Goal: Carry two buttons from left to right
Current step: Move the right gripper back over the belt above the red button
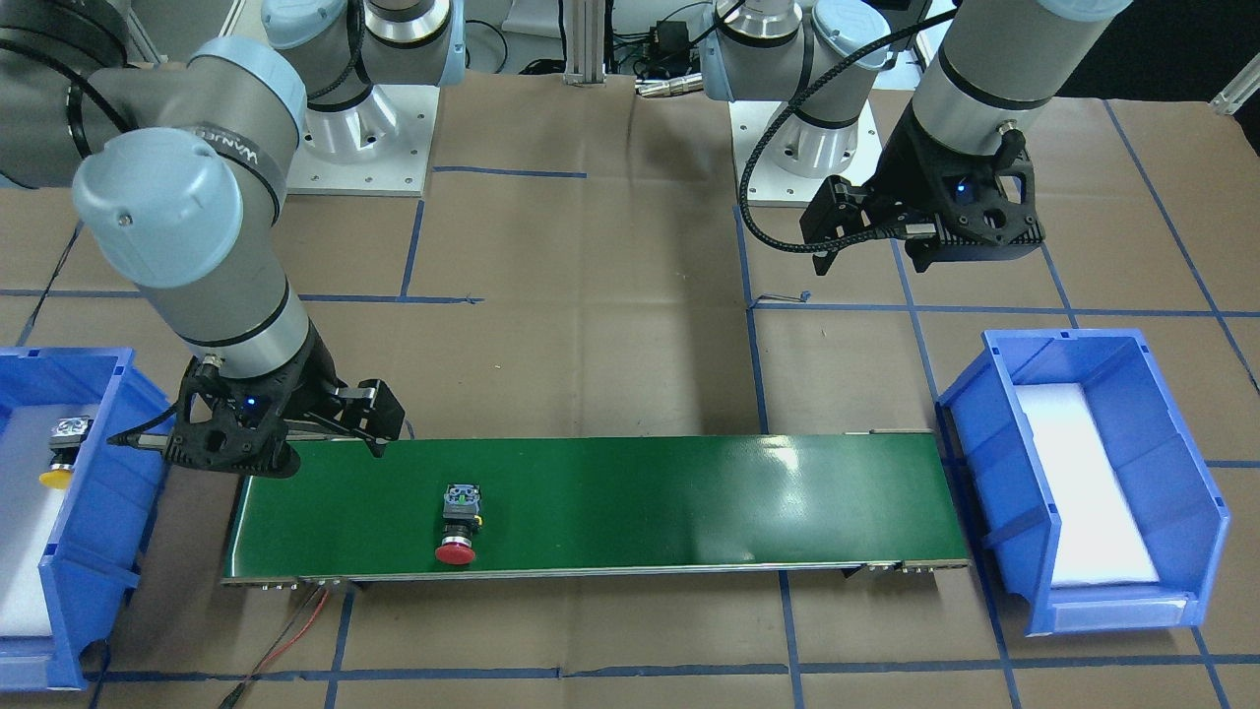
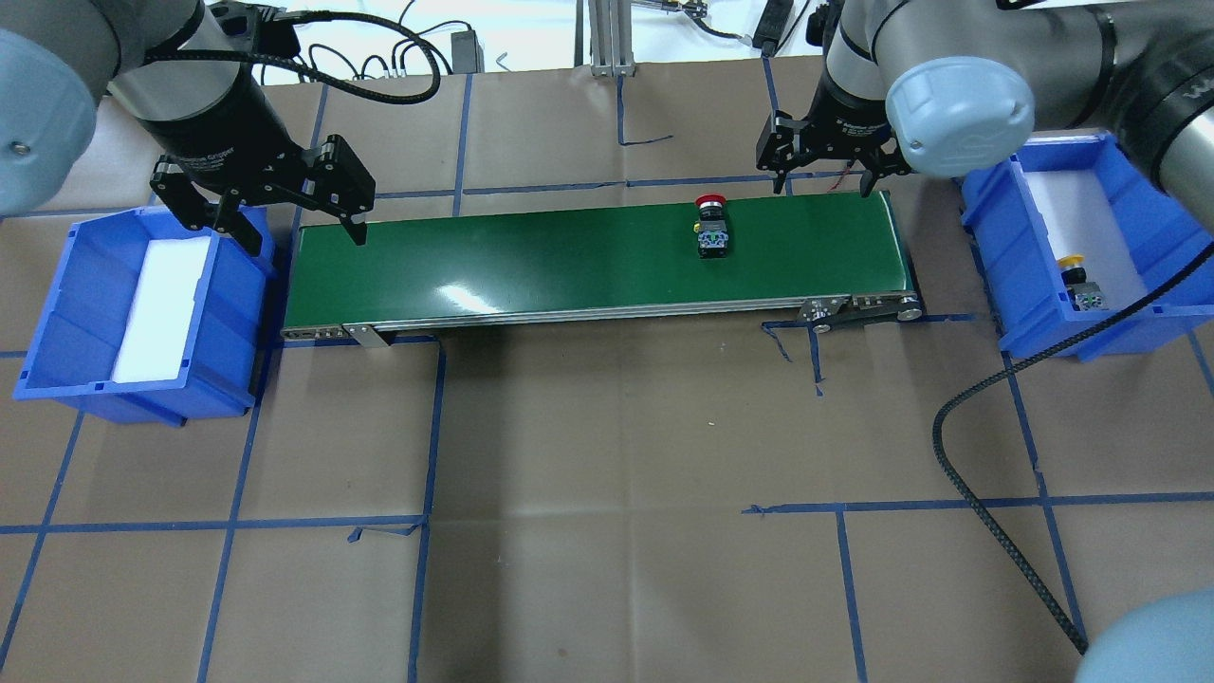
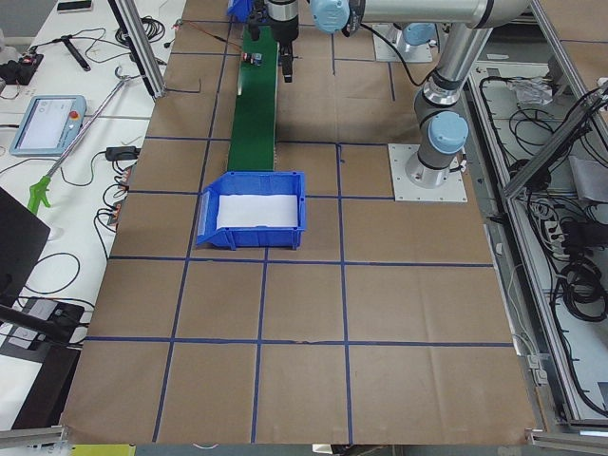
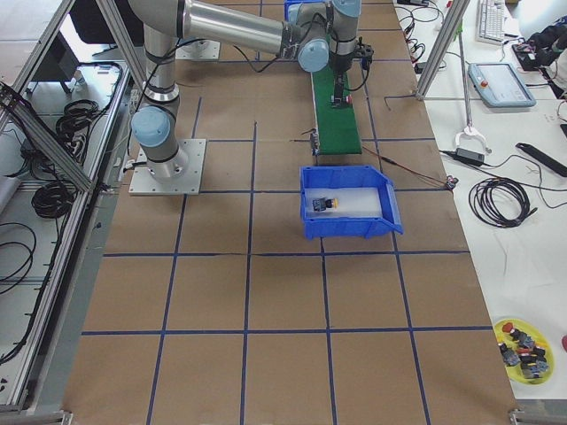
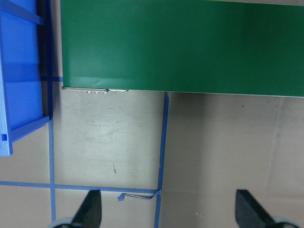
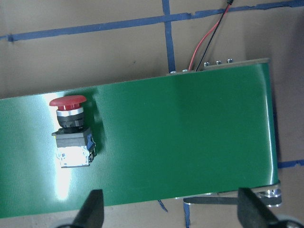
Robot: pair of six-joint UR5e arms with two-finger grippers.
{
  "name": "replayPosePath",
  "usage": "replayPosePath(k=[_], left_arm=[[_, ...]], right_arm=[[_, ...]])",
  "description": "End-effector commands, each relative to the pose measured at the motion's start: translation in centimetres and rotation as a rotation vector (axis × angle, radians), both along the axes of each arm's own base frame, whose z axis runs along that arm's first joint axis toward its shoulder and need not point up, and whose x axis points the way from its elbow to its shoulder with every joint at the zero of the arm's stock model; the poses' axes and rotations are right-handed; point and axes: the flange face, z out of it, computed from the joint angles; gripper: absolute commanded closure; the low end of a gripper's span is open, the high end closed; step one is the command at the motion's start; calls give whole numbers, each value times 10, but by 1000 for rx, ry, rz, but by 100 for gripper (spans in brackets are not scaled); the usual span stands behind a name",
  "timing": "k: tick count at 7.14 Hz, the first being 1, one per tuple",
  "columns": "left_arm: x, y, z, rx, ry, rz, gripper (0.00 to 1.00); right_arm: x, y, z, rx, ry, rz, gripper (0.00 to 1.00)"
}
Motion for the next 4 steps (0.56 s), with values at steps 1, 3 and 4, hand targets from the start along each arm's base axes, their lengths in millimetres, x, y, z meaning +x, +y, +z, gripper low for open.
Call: replayPosePath(k=[1, 3, 4], left_arm=[[0, 0, 0, 0, 0, -1, 0], [0, 0, 0, 0, 0, -1, 0], [0, 0, 0, 0, 0, 1, 0]], right_arm=[[2, -14, -22, 3, -9, -3, 0], [7, -27, -42, -26, -48, 3, 0], [10, -31, -55, -16, -60, 5, 1]])
